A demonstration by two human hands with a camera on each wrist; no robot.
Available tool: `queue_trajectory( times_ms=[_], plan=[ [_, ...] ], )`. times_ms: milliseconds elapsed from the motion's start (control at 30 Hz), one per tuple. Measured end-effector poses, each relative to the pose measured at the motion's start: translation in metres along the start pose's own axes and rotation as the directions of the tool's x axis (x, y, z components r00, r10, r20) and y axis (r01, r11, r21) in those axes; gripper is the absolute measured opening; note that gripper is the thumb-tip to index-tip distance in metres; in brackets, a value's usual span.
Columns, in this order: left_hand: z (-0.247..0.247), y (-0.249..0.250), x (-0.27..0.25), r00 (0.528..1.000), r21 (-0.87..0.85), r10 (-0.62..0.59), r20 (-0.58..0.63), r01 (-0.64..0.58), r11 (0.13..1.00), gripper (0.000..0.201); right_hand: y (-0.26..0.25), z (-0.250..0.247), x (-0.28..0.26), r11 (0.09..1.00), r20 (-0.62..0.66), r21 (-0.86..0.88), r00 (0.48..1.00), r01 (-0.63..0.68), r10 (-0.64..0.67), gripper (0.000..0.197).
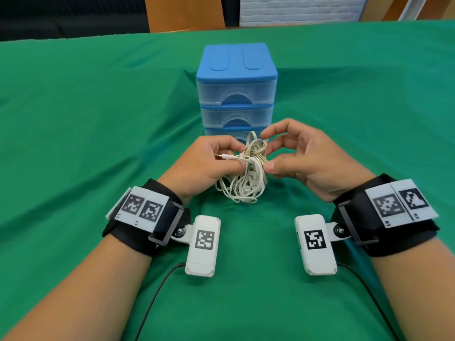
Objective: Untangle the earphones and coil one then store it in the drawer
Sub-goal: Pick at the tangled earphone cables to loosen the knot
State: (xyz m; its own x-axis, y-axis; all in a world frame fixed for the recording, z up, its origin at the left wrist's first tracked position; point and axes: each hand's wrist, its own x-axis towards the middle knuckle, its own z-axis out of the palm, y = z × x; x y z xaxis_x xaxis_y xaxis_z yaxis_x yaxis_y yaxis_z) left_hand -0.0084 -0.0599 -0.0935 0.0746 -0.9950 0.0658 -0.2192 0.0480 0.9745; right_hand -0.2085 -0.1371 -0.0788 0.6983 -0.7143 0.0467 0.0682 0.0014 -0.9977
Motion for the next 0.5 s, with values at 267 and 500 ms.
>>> queue_trajectory(
  times_ms=[267, 500],
  plan=[
    [-0.001, -0.003, 0.0, 0.996, 0.014, 0.078, -0.035, -0.078, 0.997, 0.027, 0.001, 0.0, 0.003, 0.991, 0.017, -0.137, 1.0, 0.006, -0.004, 0.04],
    [0.003, -0.001, 0.002, 0.992, 0.068, 0.114, -0.049, -0.111, 0.991, 0.039, -0.001, 0.009, -0.002, 0.979, 0.1, -0.205, 0.995, 0.021, -0.001, 0.046]
  ],
)
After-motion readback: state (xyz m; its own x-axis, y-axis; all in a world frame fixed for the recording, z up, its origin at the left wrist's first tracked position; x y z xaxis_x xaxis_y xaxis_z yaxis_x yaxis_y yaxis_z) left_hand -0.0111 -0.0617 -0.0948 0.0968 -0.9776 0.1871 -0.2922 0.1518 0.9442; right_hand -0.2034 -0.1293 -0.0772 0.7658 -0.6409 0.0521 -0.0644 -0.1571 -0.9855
